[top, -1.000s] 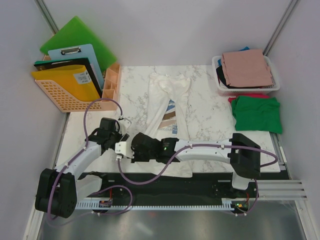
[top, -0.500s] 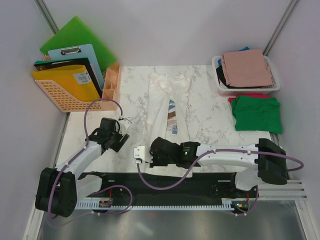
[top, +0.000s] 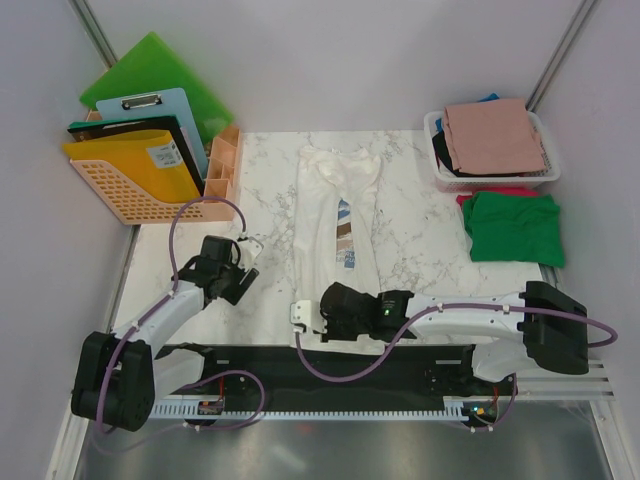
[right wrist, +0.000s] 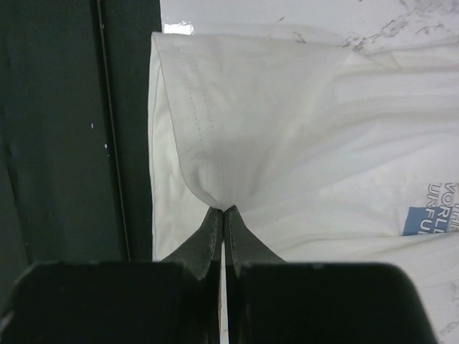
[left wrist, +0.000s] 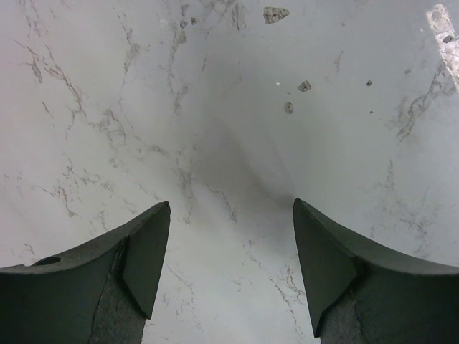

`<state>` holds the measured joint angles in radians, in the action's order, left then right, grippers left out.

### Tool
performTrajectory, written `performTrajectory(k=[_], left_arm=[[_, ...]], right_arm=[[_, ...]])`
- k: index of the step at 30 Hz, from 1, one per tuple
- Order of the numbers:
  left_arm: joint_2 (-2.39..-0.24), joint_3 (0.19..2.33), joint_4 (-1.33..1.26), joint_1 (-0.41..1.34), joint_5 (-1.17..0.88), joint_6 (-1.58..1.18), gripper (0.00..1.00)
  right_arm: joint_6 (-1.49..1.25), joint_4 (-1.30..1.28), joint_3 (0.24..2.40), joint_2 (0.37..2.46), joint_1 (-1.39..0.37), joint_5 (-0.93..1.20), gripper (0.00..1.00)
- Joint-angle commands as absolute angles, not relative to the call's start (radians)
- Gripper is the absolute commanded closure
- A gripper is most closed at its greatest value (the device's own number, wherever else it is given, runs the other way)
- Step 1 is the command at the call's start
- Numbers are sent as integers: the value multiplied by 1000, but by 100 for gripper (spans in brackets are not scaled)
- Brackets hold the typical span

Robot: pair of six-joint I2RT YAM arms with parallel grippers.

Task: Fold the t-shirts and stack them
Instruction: Fold the tshirt

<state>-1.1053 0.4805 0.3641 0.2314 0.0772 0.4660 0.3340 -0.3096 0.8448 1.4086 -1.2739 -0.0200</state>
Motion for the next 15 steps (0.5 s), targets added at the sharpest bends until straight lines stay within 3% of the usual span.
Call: performTrajectory(k=[1, 15], left_arm=[[-1117, 497, 337, 227, 89, 471, 24], [-1126, 503, 334, 227, 92, 471, 24]], right_arm=[[311, -290, 819, 1373, -1272, 26, 100], [284, -304, 790, 1410, -1272, 162, 100]])
